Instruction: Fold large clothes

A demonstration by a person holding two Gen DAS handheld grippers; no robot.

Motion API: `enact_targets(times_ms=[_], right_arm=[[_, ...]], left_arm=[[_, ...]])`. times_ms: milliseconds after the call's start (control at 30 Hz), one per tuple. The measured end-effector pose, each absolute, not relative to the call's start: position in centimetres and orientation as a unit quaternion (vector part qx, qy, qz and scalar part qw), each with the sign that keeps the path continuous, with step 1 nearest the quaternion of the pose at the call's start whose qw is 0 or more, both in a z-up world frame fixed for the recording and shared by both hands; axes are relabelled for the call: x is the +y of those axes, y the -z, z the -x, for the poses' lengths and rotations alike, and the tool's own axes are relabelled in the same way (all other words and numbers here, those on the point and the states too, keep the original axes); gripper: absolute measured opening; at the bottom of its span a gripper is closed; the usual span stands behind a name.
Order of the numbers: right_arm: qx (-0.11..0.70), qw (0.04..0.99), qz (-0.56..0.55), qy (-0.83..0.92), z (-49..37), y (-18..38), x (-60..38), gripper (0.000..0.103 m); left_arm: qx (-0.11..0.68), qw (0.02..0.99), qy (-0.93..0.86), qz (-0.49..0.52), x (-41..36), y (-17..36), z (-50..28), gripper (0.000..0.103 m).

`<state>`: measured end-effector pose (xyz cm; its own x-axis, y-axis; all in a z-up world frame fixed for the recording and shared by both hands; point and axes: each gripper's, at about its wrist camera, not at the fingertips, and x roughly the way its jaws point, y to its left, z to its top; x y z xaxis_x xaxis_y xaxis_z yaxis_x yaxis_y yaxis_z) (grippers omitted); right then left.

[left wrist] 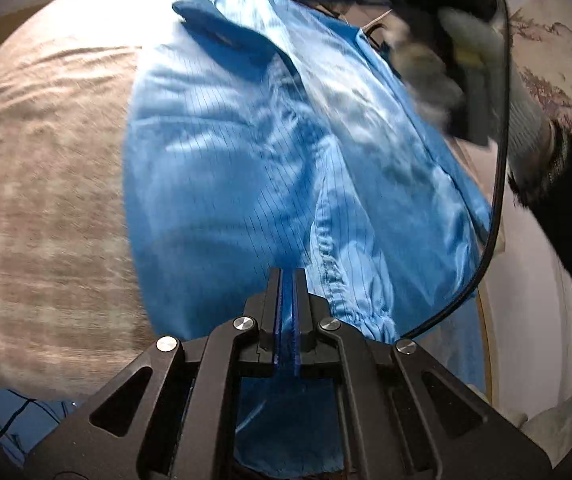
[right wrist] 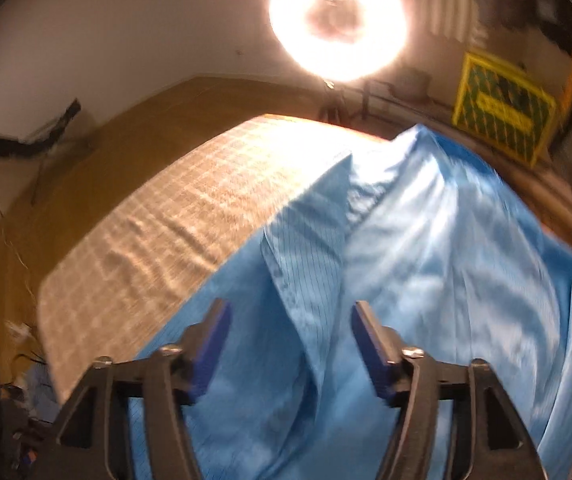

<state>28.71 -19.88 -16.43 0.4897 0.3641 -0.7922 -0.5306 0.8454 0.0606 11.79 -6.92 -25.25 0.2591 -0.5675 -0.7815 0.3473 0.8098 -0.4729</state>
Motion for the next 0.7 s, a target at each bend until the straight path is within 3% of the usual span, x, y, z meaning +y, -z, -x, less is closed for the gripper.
enact_targets(times_ms=[100, 200, 267, 300, 333, 367, 500, 700], right_arm=[[0.420, 0.856, 0.141, -0.266, -30.0, 17.7, -17.2, 0.075], [0.414, 0.851, 0.205, -0.249, -31.2, 19.8, -14.4, 0.075], [0.412, 0.848, 0.242, -0.227, -32.2, 21.1, -13.2, 0.068], [0.412, 0.847, 0.253, -0.223, -32.6, 21.6, -13.0, 0.050], [0.418, 0.844, 0.257, -0.217, -33.2, 22.0, -13.0, 0.024], [0.429, 0.843, 0.248, -0.210, -34.1, 22.2, -13.4, 0.017], [0.445, 0.862, 0.157, -0.186, -36.7, 21.3, -17.2, 0.003], [0.499, 0.857, -0.010, -0.129, -40.7, 23.1, -25.4, 0.001]], left_arm=[[0.544, 0.779, 0.287, 0.120, -6.8, 26.2, -11.9, 0.000], [0.550, 0.774, 0.283, 0.135, -6.3, 26.6, -12.0, 0.000], [0.550, 0.773, 0.284, 0.135, -6.2, 26.8, -12.2, 0.000], [0.551, 0.773, 0.285, 0.133, -6.3, 26.8, -12.2, 0.000], [0.551, 0.774, 0.285, 0.130, -6.3, 26.8, -12.3, 0.000], [0.551, 0.774, 0.285, 0.128, -6.1, 26.7, -12.3, 0.000], [0.550, 0.775, 0.287, 0.119, -6.2, 26.5, -12.3, 0.000], [0.546, 0.783, 0.285, 0.091, -8.1, 26.1, -11.8, 0.000]])
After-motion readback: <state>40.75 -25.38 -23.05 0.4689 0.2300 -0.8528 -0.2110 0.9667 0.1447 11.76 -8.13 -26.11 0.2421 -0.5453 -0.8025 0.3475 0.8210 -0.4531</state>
